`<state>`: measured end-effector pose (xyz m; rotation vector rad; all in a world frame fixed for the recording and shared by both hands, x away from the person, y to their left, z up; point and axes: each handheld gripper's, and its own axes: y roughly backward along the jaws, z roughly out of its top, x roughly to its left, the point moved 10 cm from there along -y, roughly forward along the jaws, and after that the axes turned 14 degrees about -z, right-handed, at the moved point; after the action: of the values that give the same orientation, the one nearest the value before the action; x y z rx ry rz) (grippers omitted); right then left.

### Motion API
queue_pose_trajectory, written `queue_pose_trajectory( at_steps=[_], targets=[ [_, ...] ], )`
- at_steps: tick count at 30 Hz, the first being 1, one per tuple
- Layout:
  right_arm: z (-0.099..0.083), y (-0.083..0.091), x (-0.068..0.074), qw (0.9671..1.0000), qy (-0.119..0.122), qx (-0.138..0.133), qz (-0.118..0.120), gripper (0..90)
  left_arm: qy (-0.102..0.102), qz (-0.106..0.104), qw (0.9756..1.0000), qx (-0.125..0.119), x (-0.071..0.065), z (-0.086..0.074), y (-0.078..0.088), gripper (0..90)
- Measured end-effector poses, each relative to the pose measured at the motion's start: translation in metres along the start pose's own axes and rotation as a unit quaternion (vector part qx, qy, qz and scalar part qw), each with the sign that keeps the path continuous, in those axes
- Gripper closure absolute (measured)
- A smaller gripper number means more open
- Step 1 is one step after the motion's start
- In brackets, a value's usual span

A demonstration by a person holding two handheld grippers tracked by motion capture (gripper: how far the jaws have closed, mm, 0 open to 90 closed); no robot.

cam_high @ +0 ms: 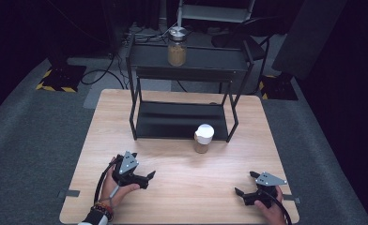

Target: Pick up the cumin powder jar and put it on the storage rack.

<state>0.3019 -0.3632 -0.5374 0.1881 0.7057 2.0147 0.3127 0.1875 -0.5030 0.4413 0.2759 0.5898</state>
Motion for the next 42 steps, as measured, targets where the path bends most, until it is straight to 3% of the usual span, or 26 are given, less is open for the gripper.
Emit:
queue_pose_trajectory(
  at_steps=[15, 21, 27, 35, 38, 42],
  targets=[
    [0.0, 0.0, 0.0, 1.0, 0.0, 0.0, 0.0, 0.0, 0.02, -0.021, 0.9991, 0.031, 0.004, -0.019, -0.007, 0.5],
    [0.0, 0.0, 0.0, 1.0, 0.0, 0.0, 0.0, 0.0, 0.027, -0.038, 0.9976, 0.05, 0.005, -0.023, -0.011, 0.9],
    [0.0, 0.0, 0.0, 1.0, 0.0, 0.0, 0.0, 0.0, 0.03, -0.042, 0.9969, 0.06, 0.006, -0.026, -0.013, 1.5],
    [0.0, 0.0, 0.0, 1.0, 0.0, 0.0, 0.0, 0.0, 0.019, -0.036, 0.9975, 0.059, 0.003, -0.028, -0.015, 0.5],
    [0.0, 0.0, 0.0, 1.0, 0.0, 0.0, 0.0, 0.0, -0.005, -0.029, 0.9975, 0.064, 0.001, -0.03, -0.016, 0.1],
    [0.0, 0.0, 0.0, 1.0, 0.0, 0.0, 0.0, 0.0, -0.013, -0.037, 0.9982, 0.046, 0.003, -0.036, -0.014, 0.1]
  ],
)
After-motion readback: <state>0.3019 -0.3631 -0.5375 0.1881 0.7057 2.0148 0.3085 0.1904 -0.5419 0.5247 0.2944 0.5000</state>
